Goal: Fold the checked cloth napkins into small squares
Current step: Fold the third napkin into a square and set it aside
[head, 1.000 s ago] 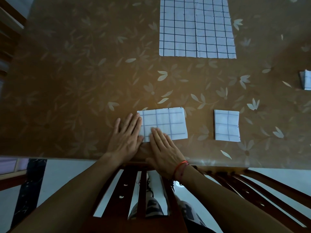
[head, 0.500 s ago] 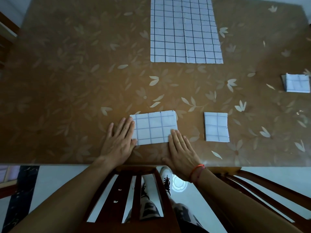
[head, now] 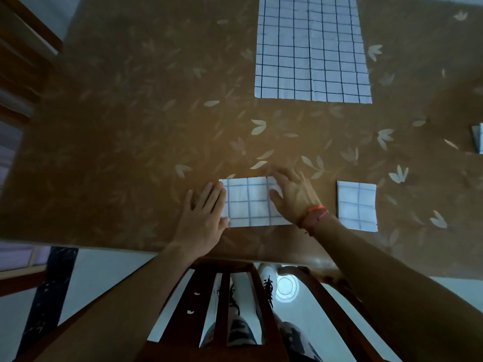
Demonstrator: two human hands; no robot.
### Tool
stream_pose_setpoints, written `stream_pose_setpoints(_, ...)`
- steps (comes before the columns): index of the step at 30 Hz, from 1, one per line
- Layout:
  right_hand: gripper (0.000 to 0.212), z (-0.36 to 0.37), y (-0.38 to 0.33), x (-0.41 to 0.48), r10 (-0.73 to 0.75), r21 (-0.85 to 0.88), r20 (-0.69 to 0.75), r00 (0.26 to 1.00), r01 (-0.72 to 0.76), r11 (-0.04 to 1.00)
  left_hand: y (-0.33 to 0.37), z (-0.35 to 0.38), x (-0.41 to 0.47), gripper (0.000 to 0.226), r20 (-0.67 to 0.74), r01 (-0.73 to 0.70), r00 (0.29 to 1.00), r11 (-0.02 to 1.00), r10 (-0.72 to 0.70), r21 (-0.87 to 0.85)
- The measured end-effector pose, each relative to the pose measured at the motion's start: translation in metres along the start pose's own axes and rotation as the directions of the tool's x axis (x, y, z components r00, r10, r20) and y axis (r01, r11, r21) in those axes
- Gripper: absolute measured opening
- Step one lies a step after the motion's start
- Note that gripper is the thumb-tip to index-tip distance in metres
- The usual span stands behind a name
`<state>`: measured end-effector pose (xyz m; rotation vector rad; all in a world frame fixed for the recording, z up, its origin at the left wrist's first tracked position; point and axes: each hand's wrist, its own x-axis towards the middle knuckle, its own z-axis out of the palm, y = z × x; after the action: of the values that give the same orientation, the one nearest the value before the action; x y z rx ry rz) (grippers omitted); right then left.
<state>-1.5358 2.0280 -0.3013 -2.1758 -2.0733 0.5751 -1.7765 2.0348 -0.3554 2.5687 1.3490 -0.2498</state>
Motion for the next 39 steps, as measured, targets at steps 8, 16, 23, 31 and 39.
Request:
stream_pose_setpoints(8, 0.037, -0.023, -0.006, 0.041, 0.044, -0.033, 0.207, 0.977, -0.038, 0.999, 0.001, -0.004, 0.0, 0.067, 0.006, 0.017, 1.0, 0.999, -0.016, -0.042)
stream_pose_setpoints(16, 0.05, -0.131, -0.068, 0.021, 0.075, -0.148, 0.664, 0.744, 0.032, 0.988, 0.002, -0.007, -0.001, 0.067, 0.027, 0.024, 0.999, 0.998, -0.023, -0.05)
stream_pose_setpoints(23, 0.037, -0.096, -0.048, 0.029, 0.056, 0.0, 0.497, 0.866, -0.065, 0.998, 0.004, -0.008, -0.001, 0.067, 0.012, 0.025, 1.0, 0.997, -0.025, -0.077)
stream_pose_setpoints(31, 0.004, -0.039, -0.009, 0.025, 0.371, 0.392, 0.305, 0.877, -0.47, 0.79, 0.024, -0.013, -0.015, 0.069, -0.154, -0.075, 0.987, 0.974, 0.042, -0.213)
stream_pose_setpoints(39, 0.028, -0.018, -0.004, -0.028, 0.493, 0.649, 0.384, 0.78, -0.608, 0.457, 0.048, 0.0, -0.025, 0.056, -0.372, -0.129, 0.928, 0.96, 0.028, -0.249)
